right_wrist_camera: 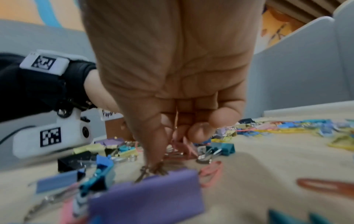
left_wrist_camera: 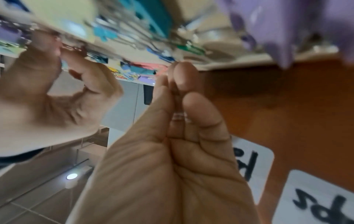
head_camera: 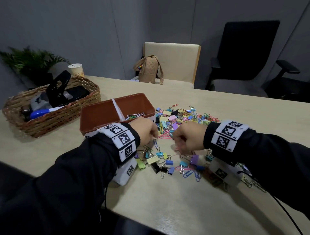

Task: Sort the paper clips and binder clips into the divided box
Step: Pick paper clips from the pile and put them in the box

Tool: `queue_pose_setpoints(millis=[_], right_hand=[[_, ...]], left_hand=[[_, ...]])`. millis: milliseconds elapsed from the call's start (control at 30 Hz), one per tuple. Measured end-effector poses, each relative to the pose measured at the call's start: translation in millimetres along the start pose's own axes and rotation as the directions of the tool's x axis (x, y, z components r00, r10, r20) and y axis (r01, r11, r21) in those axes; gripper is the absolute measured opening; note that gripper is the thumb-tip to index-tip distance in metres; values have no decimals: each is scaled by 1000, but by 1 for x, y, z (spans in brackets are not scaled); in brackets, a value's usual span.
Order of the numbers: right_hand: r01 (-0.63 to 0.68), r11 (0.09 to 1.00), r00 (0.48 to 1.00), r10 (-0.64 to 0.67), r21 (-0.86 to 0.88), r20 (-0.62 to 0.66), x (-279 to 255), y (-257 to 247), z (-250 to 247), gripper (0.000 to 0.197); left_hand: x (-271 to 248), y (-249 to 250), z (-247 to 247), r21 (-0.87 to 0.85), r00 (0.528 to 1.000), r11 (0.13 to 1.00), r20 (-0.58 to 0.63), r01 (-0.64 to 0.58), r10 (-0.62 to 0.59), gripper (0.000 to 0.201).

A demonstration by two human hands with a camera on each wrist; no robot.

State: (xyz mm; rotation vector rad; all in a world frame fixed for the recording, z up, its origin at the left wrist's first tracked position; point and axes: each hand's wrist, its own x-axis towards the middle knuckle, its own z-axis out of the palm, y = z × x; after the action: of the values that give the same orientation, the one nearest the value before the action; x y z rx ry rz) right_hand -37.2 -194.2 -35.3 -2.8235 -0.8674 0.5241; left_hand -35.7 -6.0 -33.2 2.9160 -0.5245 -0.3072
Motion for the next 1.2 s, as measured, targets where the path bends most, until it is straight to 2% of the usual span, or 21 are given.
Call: queue_pose_setpoints(millis=[133,267,367,533,600,667,733,833,933,1067,1133,1200], right_hand=[[-62,990,988,80,129,-136,-2,9,-15,28],[-110,977,981,136,181,-139,-2,19,-21,30],[-160,981,975,174,108,-135,1,22,-19,34],[-66,995,997,64,-69,-40,-4,10,-10,6],[-68,990,998,67,-122,-13,-3,11,-9,18],[-70,987,998,70,-144,-5,-1,14,-10,27],[-58,989,998,55,-140,-22,1,13,-11,28],[-81,985,996,73,-150,-57,5,11,-7,19],[-78,987,995,69,-142,-68,8,9,-3,13],[-75,993,991,64,-87,-118,7,12,-5,14],[-86,989,993,76,-116,-92,6,13,-3,9],[-95,980,995,90,-174,-38,4,11,1,15]], left_hand=[[-2,0,-3,76,998,997,65,-16,11,28],[-1,1,3,103,994,995,110,-10,-2,25],[2,6,7,98,991,995,134,-2,-11,24],[5,16,8,95,994,994,99,-52,42,19],[5,14,6,65,993,996,110,-59,52,29],[6,11,3,61,982,996,182,-65,53,42],[7,10,0,76,973,994,225,-78,59,45],[9,13,0,86,973,993,223,-83,62,42],[11,18,5,117,983,987,162,-109,89,31],[12,21,8,90,991,991,96,-103,94,20],[13,22,6,62,991,994,105,-94,87,15],[11,25,5,73,987,992,131,-99,89,18]])
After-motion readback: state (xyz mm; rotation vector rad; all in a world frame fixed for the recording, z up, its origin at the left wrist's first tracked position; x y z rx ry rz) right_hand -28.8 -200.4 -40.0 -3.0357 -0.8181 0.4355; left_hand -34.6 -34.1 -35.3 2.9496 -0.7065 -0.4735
